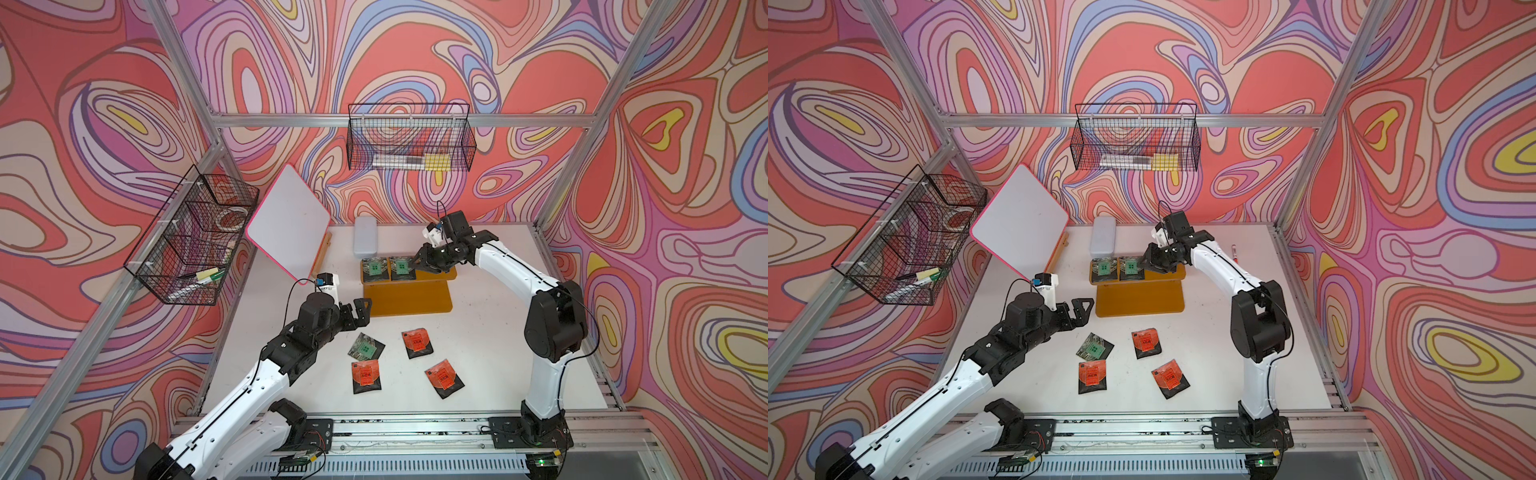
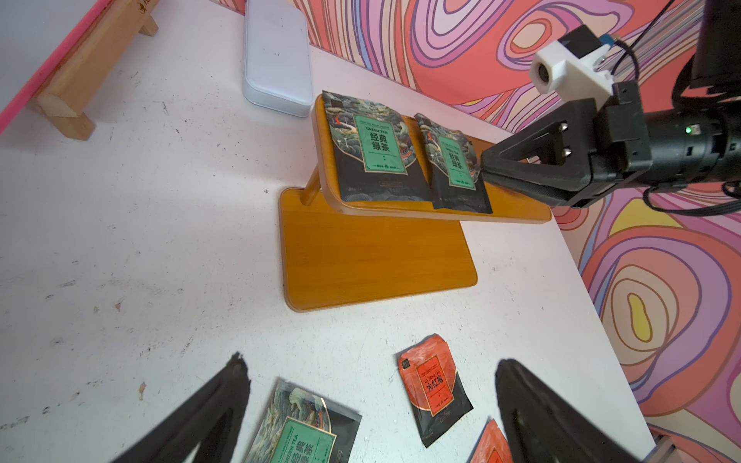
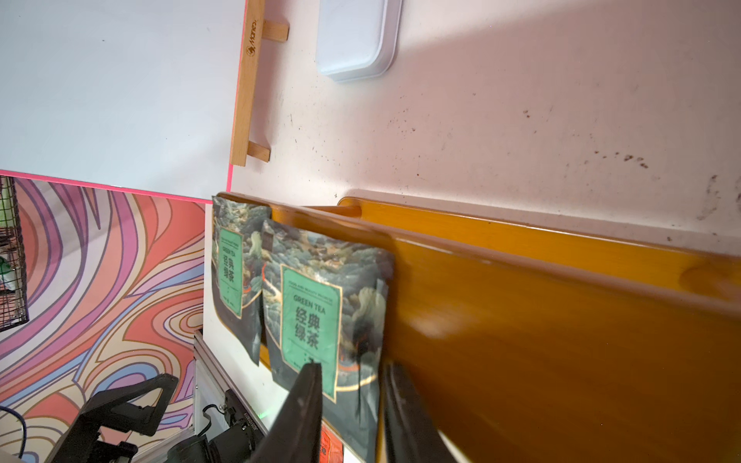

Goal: Place the tea bags on the shelf by color
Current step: Place the tea bag on the shelf, then pick up the tea bag from the center of the board.

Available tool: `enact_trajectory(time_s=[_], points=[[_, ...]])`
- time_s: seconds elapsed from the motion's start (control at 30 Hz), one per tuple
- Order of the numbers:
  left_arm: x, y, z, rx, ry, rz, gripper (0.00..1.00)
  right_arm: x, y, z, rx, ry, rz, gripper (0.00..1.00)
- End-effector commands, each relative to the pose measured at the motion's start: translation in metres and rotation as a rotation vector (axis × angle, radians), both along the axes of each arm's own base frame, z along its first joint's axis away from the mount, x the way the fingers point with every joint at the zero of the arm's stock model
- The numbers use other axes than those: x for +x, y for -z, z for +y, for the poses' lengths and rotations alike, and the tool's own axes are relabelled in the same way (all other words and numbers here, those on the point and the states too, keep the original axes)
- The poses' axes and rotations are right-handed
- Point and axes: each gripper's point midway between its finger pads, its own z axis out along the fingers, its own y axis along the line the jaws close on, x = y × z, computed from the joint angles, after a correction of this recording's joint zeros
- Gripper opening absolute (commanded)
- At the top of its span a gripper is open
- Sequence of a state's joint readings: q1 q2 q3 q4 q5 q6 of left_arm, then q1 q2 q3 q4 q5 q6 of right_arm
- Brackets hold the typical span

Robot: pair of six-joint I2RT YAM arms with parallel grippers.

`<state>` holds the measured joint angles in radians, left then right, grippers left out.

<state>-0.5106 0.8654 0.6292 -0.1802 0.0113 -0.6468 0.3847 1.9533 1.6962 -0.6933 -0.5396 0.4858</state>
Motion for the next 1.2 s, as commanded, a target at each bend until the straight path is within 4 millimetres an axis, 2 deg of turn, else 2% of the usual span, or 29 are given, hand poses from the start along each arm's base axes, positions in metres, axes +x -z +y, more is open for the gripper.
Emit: enact_trajectory(time_s=[0.0,0.17,0.2,0.4,0.47,0.53,0.73,0.97,1.17], points=[[-0.002,0.005,0.005,0.022,-0.009,0.005,0.99,-0.002,-0.007,-0.013,-0.053,0.023,-0.02,0.31],[-0.013,0.024,0.01,0.05,-0.002,0.069,0.99,-0.011,-0.018,-0.023,-0.079,0.039,-0.055,0.34],[-0.018,0.034,0.012,0.067,-0.002,0.108,0.99,-0.013,-0.019,-0.025,-0.083,0.042,-0.059,0.35],[-0.035,0.062,0.016,0.076,0.0,0.212,0.99,-0.036,-0.036,-0.037,-0.082,0.046,-0.119,0.38],[-0.038,0.07,0.017,0.062,-0.009,0.234,0.99,-0.047,-0.042,-0.04,-0.073,0.035,-0.148,0.38],[-0.046,0.087,0.018,0.048,-0.011,0.272,0.99,-0.06,-0.047,-0.042,-0.052,0.021,-0.173,0.39],[-0.054,0.104,0.003,-0.058,0.033,0.305,0.99,-0.108,-0.058,-0.037,0.016,-0.03,-0.264,0.46],[-0.058,0.118,-0.004,-0.148,0.038,0.315,0.99,-0.166,-0.049,-0.014,0.025,-0.092,-0.295,0.5],[-0.056,0.116,-0.009,-0.177,0.04,0.312,0.99,-0.199,-0.025,0.004,0.062,-0.12,-0.244,0.51]])
